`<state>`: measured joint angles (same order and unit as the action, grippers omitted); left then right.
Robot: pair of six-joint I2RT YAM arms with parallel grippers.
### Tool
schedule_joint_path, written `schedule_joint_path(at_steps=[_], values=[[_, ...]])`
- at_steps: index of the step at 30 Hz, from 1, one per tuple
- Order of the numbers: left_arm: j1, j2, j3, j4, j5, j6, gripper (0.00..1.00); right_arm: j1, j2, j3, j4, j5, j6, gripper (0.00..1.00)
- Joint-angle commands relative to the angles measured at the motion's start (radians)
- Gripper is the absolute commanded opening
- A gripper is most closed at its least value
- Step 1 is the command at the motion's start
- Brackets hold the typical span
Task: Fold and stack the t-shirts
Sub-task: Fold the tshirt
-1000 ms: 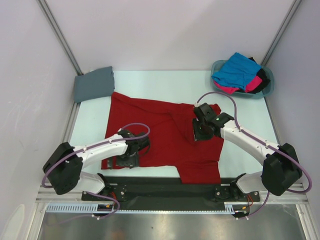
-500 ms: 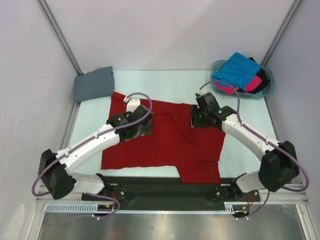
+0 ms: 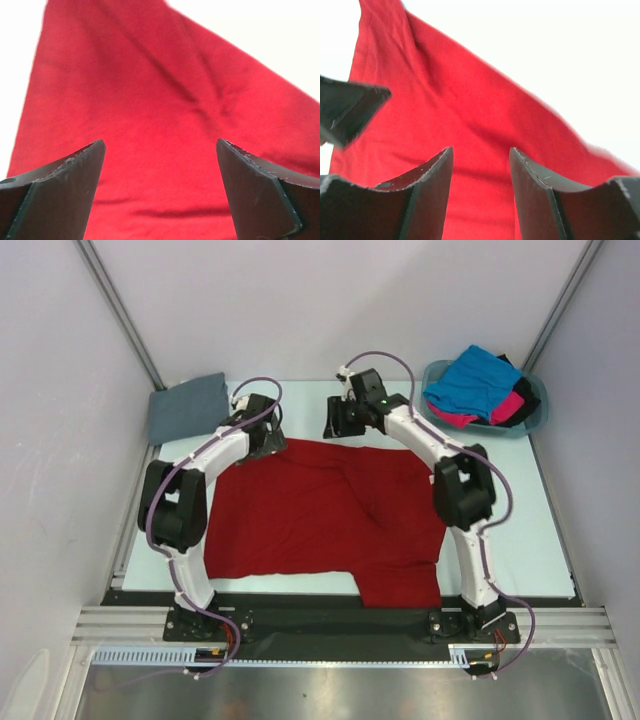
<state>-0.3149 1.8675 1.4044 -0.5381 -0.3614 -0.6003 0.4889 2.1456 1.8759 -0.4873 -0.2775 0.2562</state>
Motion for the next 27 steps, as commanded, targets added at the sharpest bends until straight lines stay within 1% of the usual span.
schedule_joint_path(at_steps=[1,2,3,4,6,7,10,12,13,15,18,22,26,27], values=[[0.046,0.025,0.076,0.192,0.12,0.008,1.0,0.0,0.15,0.21,-0.111,-0.086,-0.078,0.55],[0.059,0.039,0.08,0.223,0.166,0.005,1.0,0.0,0.175,0.276,-0.119,-0.086,-0.081,0.55],[0.078,0.08,0.096,0.239,0.179,-0.001,1.0,0.0,0.189,0.294,-0.143,-0.075,-0.087,0.55],[0.088,0.102,0.144,0.231,0.185,-0.012,1.0,-0.001,0.194,0.301,-0.145,-0.069,-0.098,0.55],[0.112,0.172,0.201,0.21,0.191,-0.053,1.0,0.0,0.178,0.264,-0.122,-0.046,-0.11,0.56],[0.118,0.198,0.259,0.181,0.194,-0.071,0.99,0.0,0.16,0.252,-0.117,-0.034,-0.117,0.56],[0.134,0.274,0.335,0.149,0.202,-0.134,0.94,-0.007,0.128,0.227,-0.125,0.02,-0.132,0.56],[0.135,0.295,0.355,0.136,0.203,-0.165,0.89,-0.013,0.106,0.201,-0.126,0.044,-0.135,0.56],[0.135,0.312,0.369,0.124,0.208,-0.174,0.89,-0.015,0.097,0.189,-0.125,0.053,-0.132,0.56],[0.135,0.324,0.38,0.104,0.217,-0.199,0.83,-0.019,0.063,0.155,-0.116,0.064,-0.133,0.56],[0.137,0.323,0.366,0.067,0.208,-0.245,0.82,-0.026,0.028,0.129,-0.1,0.078,-0.133,0.56],[0.137,0.289,0.294,0.073,0.162,-0.305,0.81,-0.036,0.01,0.118,-0.108,0.084,-0.126,0.56],[0.135,0.282,0.295,0.064,0.121,-0.372,0.8,-0.049,-0.012,0.089,-0.094,0.064,-0.106,0.56],[0.135,0.289,0.304,0.055,0.108,-0.381,0.77,-0.049,-0.015,0.085,-0.094,0.064,-0.103,0.55]])
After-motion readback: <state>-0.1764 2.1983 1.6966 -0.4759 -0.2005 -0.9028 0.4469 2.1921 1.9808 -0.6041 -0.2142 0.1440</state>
